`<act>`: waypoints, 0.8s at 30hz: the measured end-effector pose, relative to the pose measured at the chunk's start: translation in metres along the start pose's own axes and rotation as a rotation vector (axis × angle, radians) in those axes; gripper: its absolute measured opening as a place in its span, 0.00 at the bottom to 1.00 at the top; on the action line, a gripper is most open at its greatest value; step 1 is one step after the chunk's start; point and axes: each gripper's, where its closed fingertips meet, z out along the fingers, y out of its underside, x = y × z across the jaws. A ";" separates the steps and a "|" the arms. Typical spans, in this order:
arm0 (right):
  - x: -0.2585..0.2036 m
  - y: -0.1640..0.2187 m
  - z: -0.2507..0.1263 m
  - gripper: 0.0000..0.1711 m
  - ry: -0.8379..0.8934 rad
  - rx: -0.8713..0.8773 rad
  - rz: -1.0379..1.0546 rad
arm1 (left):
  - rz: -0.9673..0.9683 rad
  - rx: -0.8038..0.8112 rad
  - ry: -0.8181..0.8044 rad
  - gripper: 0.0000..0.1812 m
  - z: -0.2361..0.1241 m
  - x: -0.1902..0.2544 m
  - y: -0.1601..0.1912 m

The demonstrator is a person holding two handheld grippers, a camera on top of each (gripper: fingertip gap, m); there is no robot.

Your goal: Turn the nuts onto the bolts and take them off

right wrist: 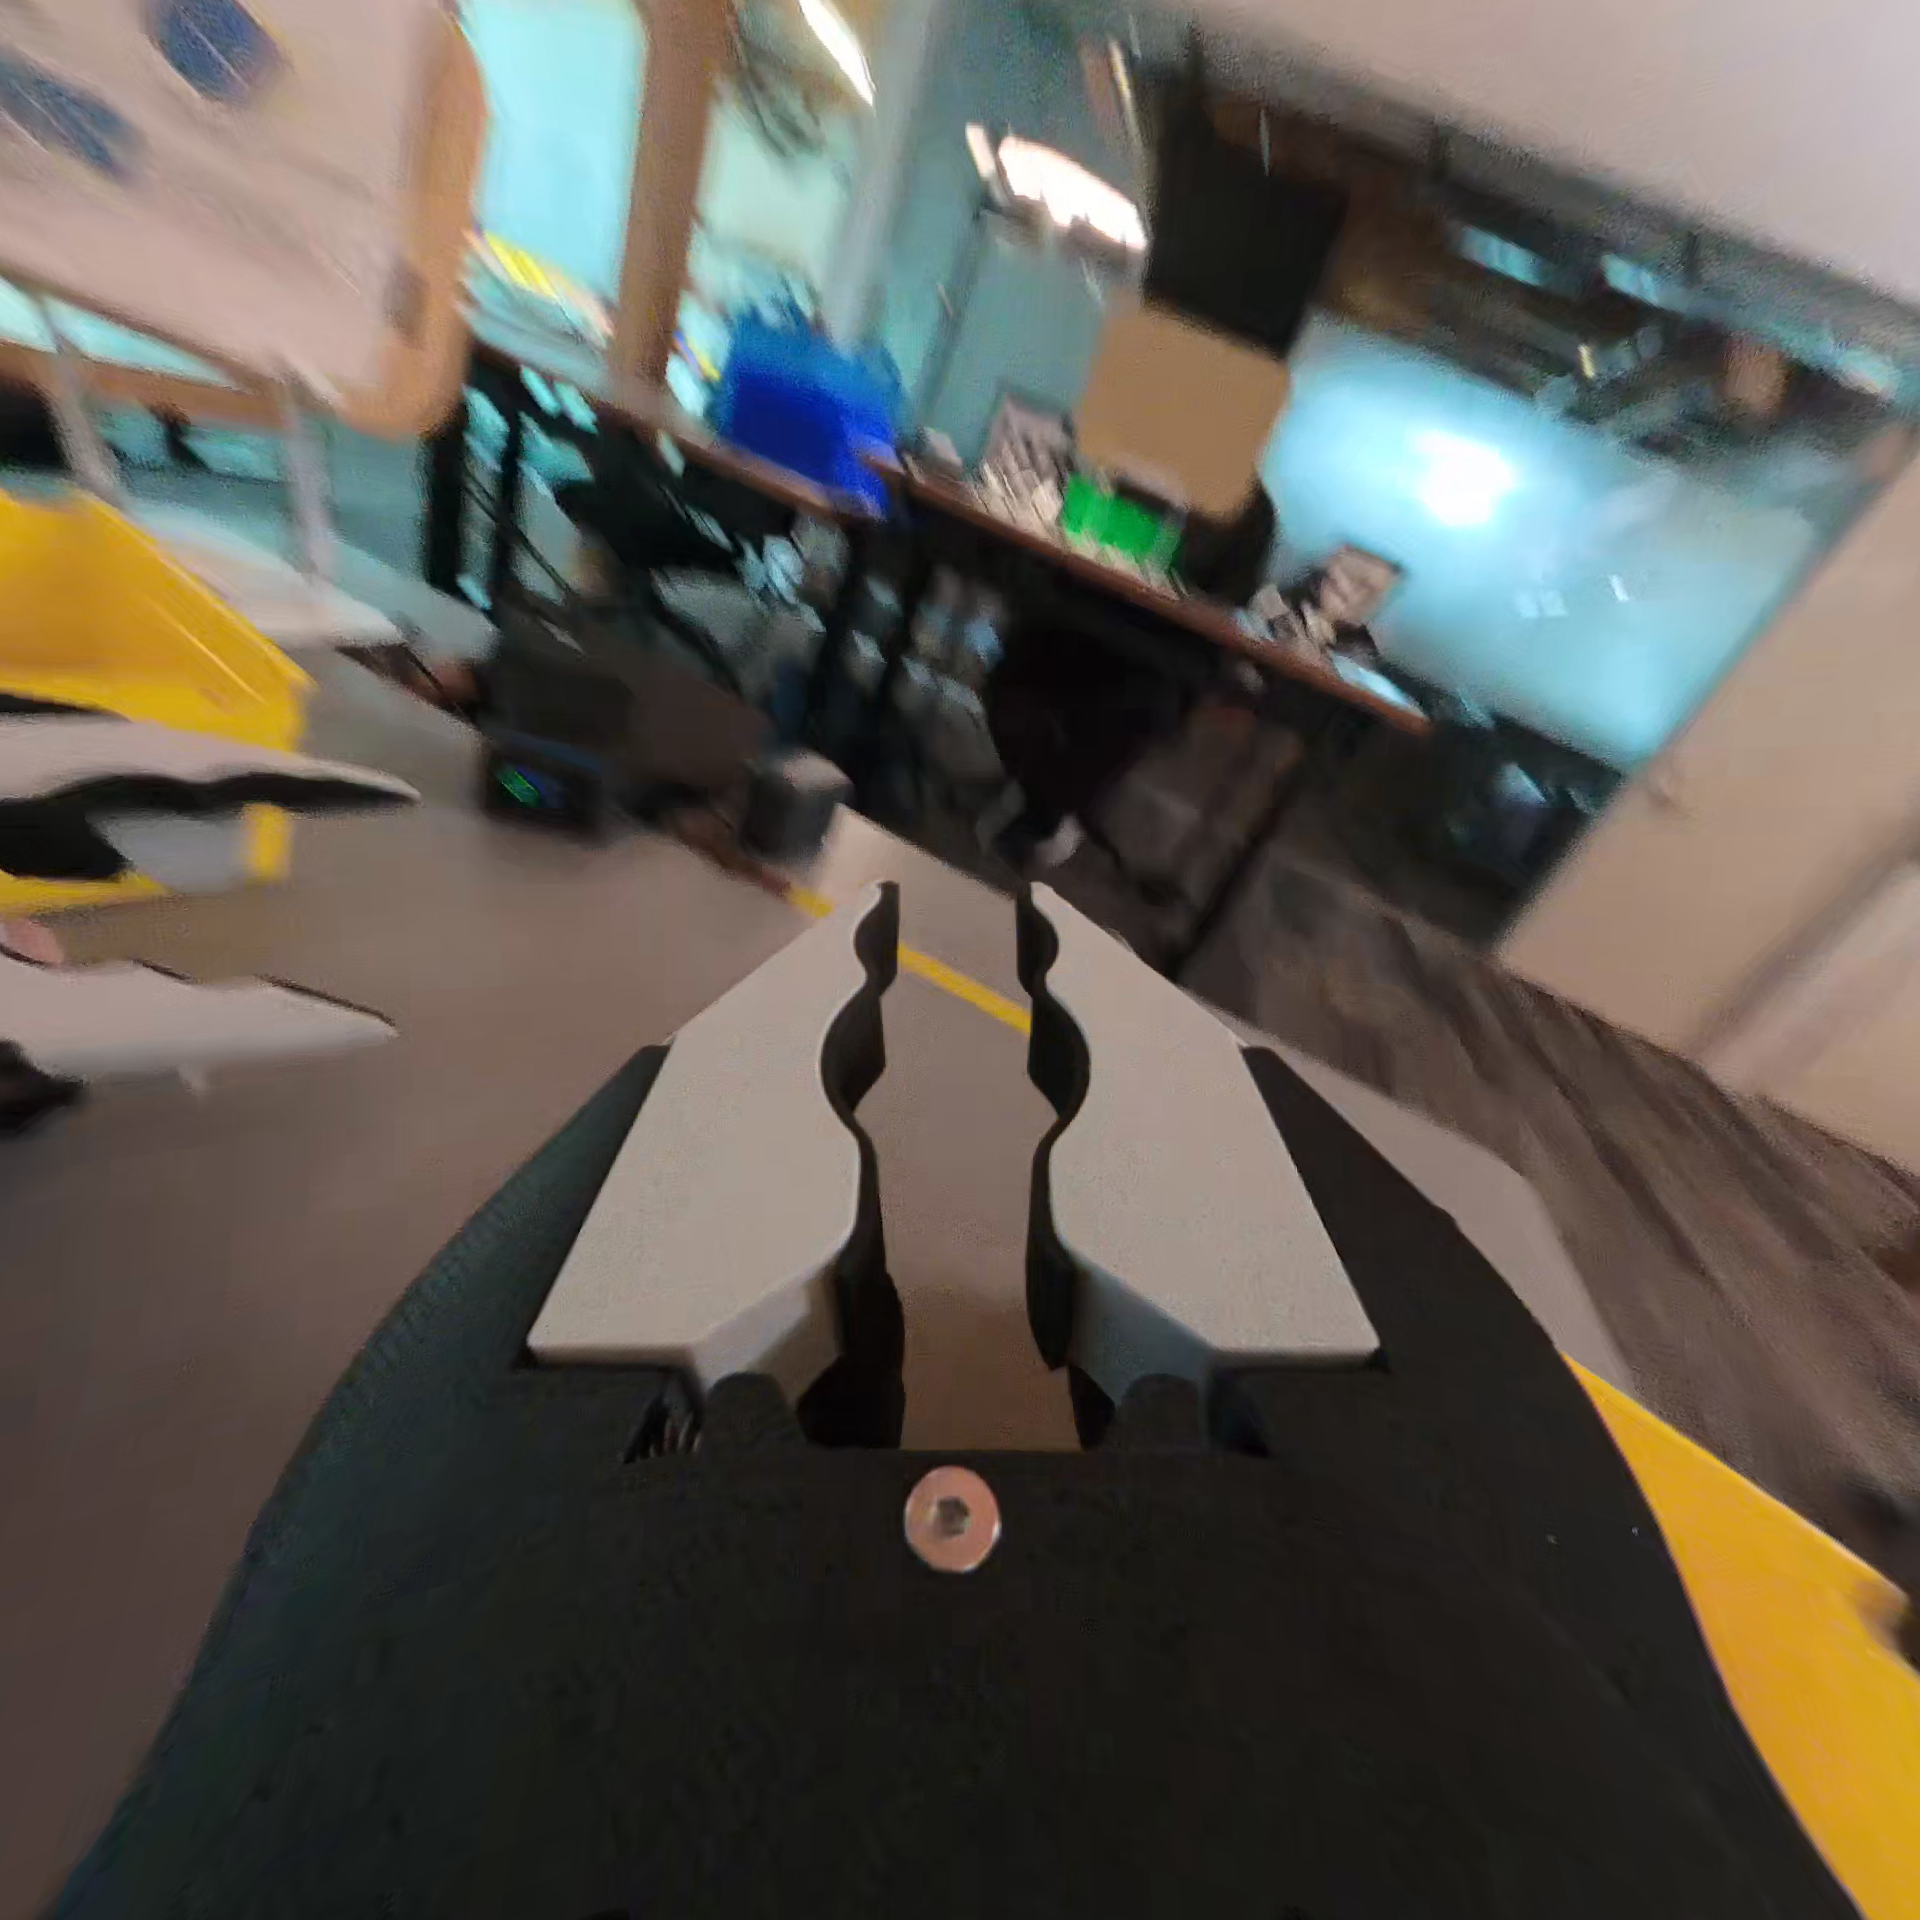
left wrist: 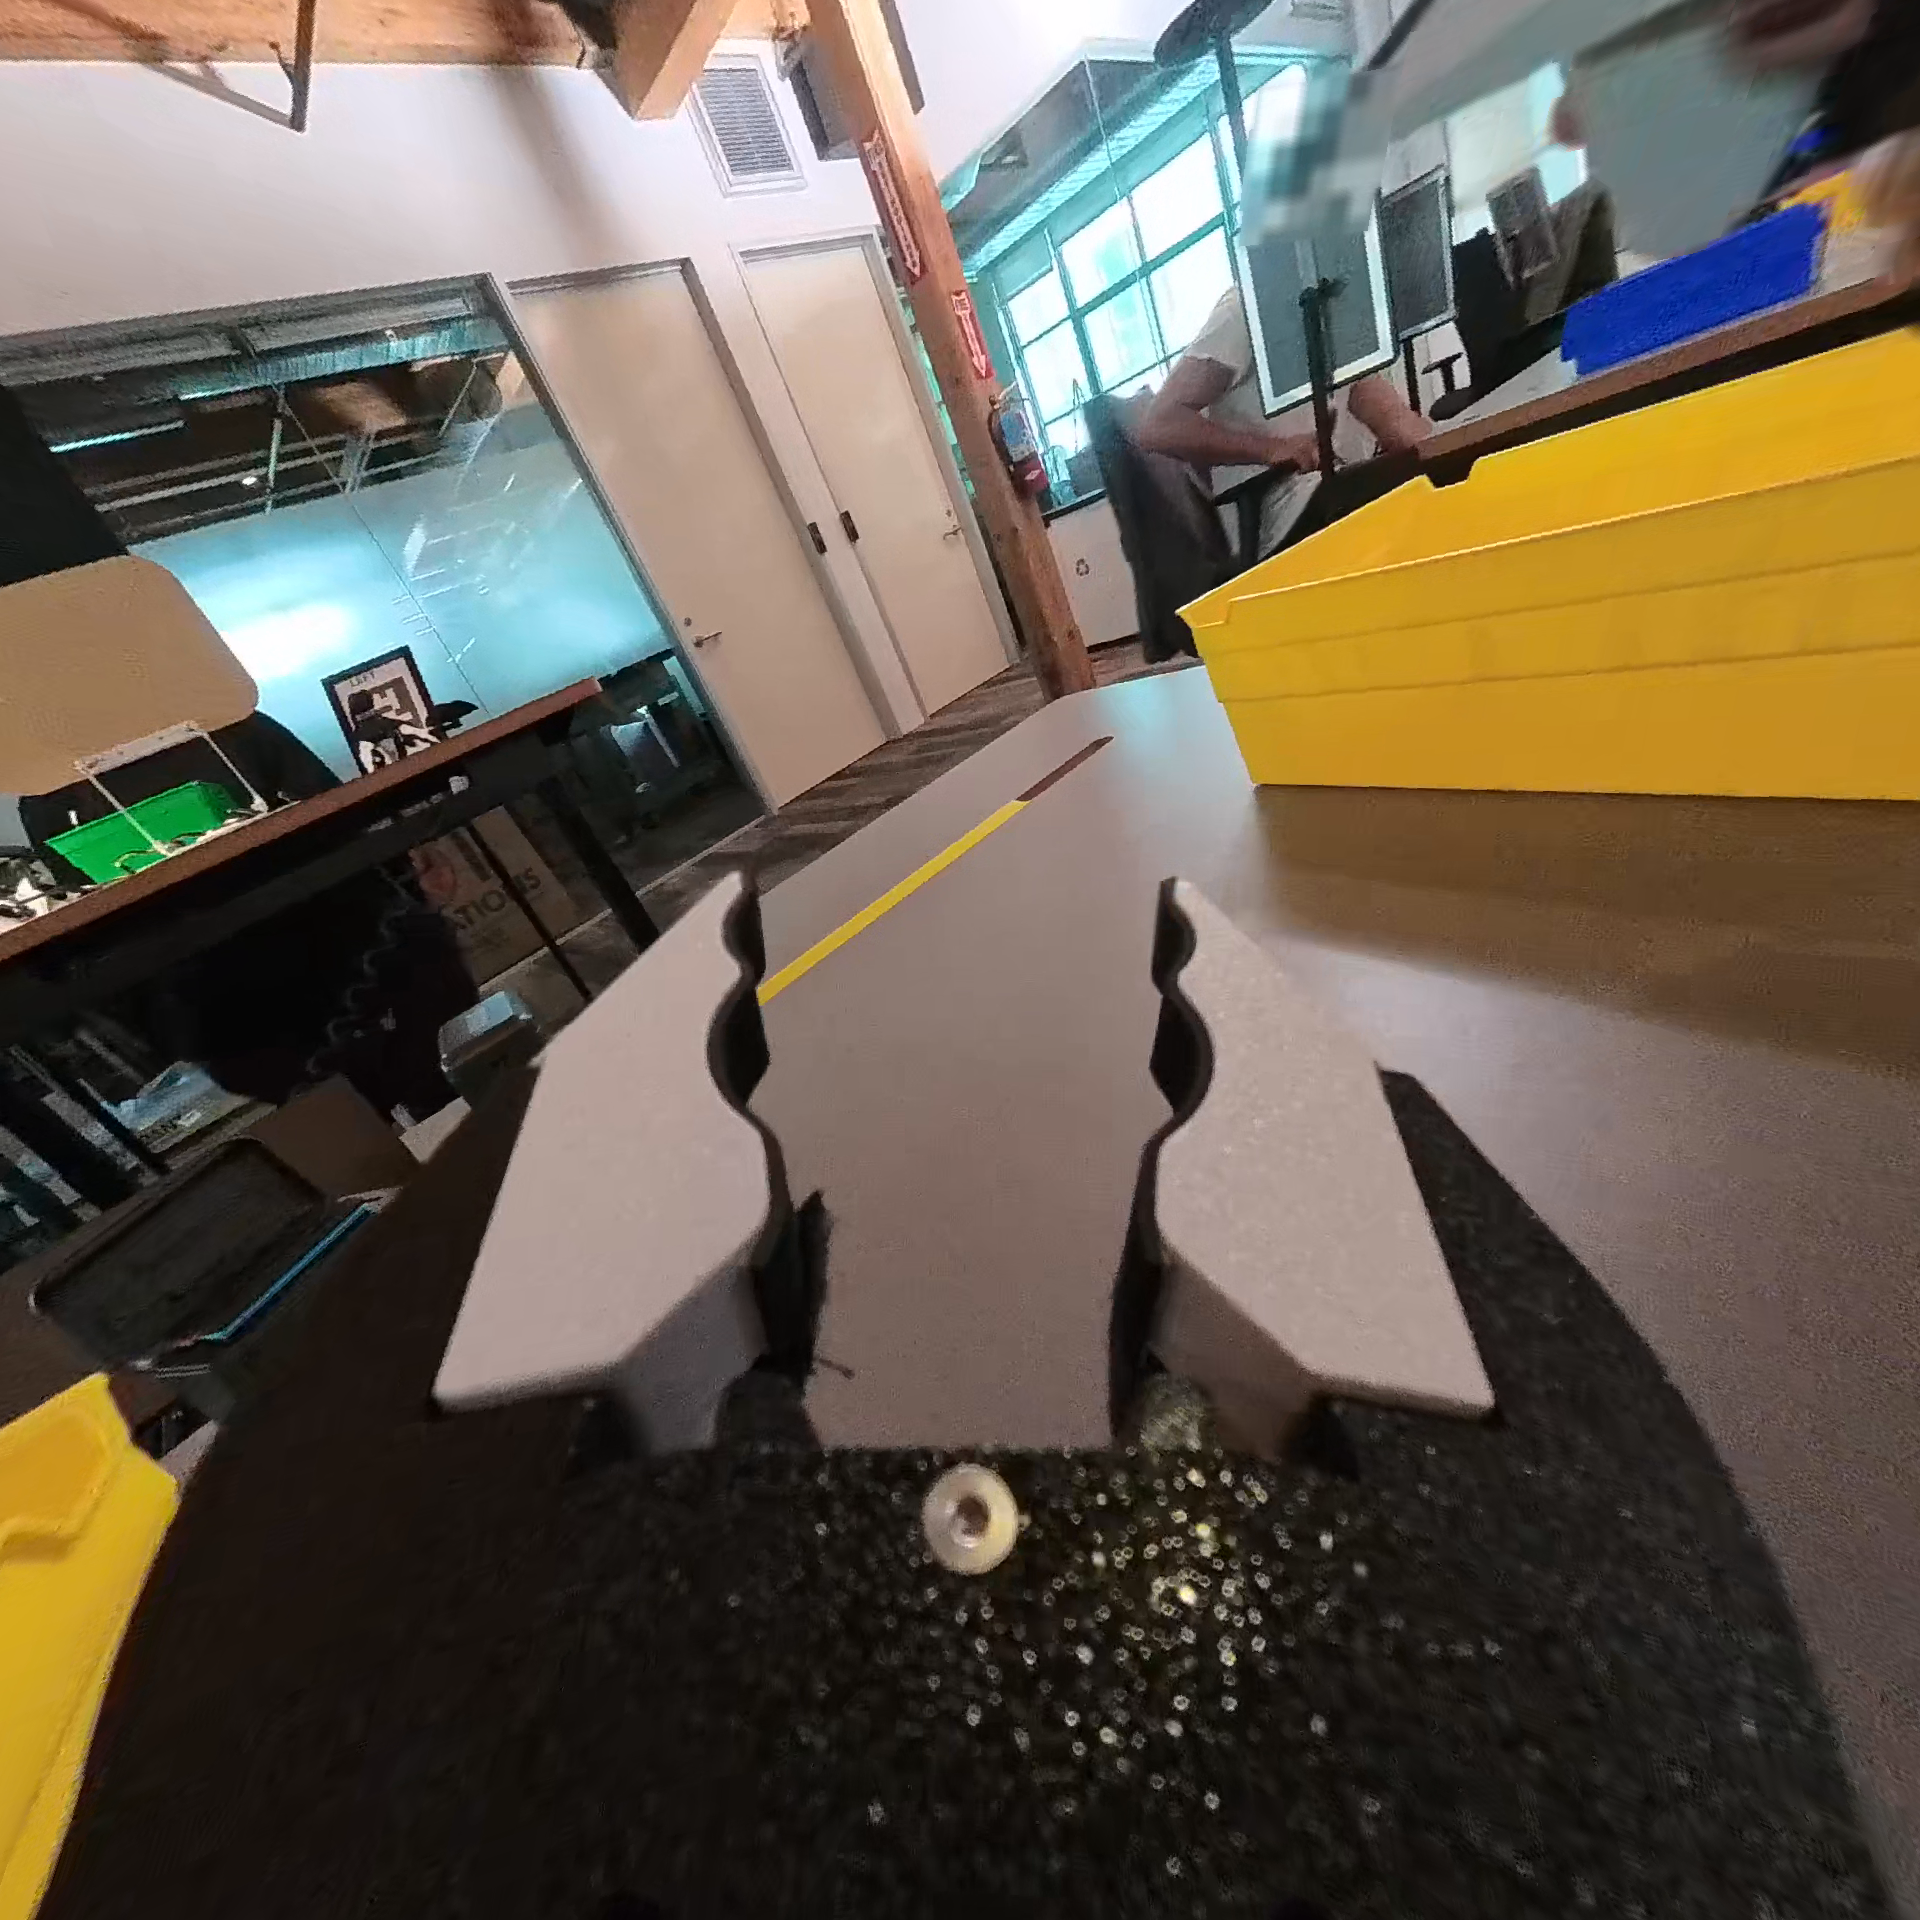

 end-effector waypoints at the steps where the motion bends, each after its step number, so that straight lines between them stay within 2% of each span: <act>1: -0.021 -0.002 0.012 0.13 -0.042 0.077 0.021 | -0.003 -0.003 -0.003 0.40 -0.001 -0.001 0.001; 3: -0.060 0.011 0.037 0.15 -0.120 0.156 0.065 | -0.013 0.002 -0.016 0.40 -0.003 -0.004 0.000; 5: -0.076 0.032 0.055 0.21 -0.100 0.206 0.076 | -0.027 0.012 -0.026 0.39 -0.005 -0.007 -0.001; 8: -0.087 0.045 0.062 0.41 -0.069 0.323 0.085 | -0.048 0.013 -0.040 0.42 -0.006 -0.012 0.001; 9: -0.094 0.045 0.063 0.52 -0.100 0.352 0.079 | -0.065 0.008 -0.040 0.45 -0.005 -0.013 0.002; 10: -0.101 0.047 0.064 0.57 -0.130 0.358 0.065 | -0.089 0.001 -0.036 0.49 -0.003 -0.013 0.005; 14: -0.105 0.055 0.071 0.58 -0.123 0.328 0.007 | -0.127 -0.038 -0.070 0.62 0.004 -0.021 0.017; 22: -0.088 0.054 0.067 0.58 -0.036 0.354 -0.015 | 0.081 0.120 -0.192 0.67 -0.008 -0.032 -0.021; 24: -0.084 0.055 0.067 0.58 -0.026 0.347 0.005 | 0.109 0.137 -0.275 0.67 -0.019 -0.044 -0.038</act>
